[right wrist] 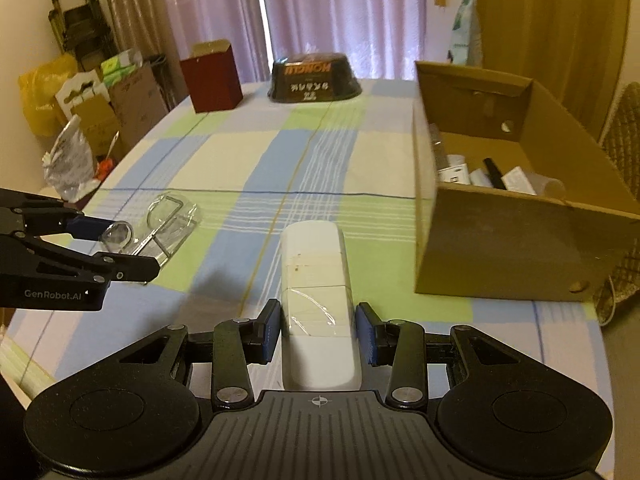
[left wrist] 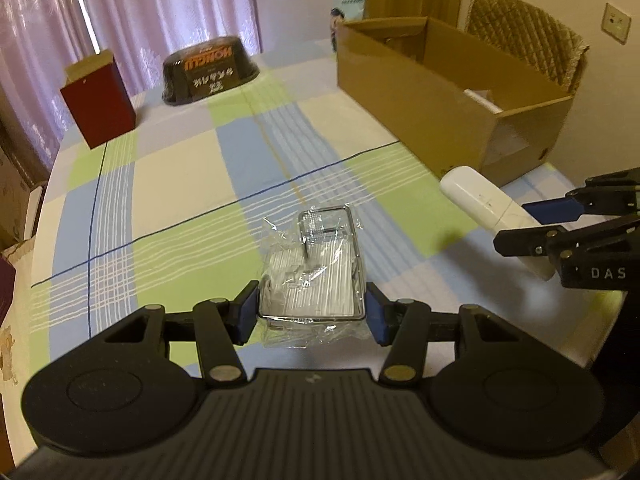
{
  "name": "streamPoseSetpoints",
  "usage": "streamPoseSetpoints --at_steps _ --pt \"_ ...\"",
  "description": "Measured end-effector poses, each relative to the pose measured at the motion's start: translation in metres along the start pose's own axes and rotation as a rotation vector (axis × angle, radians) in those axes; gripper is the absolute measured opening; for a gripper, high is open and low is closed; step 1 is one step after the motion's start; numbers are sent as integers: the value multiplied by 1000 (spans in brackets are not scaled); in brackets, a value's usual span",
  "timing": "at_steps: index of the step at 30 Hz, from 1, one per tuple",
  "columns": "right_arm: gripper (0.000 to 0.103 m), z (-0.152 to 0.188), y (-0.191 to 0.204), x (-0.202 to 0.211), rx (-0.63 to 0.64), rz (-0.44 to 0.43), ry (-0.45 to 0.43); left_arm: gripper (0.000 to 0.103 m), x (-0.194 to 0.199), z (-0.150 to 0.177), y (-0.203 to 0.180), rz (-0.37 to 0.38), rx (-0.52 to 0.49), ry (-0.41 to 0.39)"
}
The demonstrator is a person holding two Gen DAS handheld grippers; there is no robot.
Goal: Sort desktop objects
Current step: 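Carry the bagged rack with left tool while right tool carries white device to box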
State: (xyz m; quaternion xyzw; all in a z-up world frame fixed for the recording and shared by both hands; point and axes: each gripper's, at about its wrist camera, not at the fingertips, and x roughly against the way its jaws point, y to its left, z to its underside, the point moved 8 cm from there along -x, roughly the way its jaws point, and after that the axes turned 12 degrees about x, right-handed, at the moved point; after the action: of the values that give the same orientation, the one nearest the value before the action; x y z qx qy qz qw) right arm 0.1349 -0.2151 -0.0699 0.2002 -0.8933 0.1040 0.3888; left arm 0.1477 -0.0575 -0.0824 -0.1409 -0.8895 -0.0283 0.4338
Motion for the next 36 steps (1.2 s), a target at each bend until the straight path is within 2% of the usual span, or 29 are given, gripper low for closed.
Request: streamPoseSetpoints --at_steps 16,36 --pt "39 3 -27 61 -75 65 -69 49 37 -10 -67 79 -18 -44" --pt "39 7 -62 77 -139 106 -94 49 34 -30 -95 109 -51 -60"
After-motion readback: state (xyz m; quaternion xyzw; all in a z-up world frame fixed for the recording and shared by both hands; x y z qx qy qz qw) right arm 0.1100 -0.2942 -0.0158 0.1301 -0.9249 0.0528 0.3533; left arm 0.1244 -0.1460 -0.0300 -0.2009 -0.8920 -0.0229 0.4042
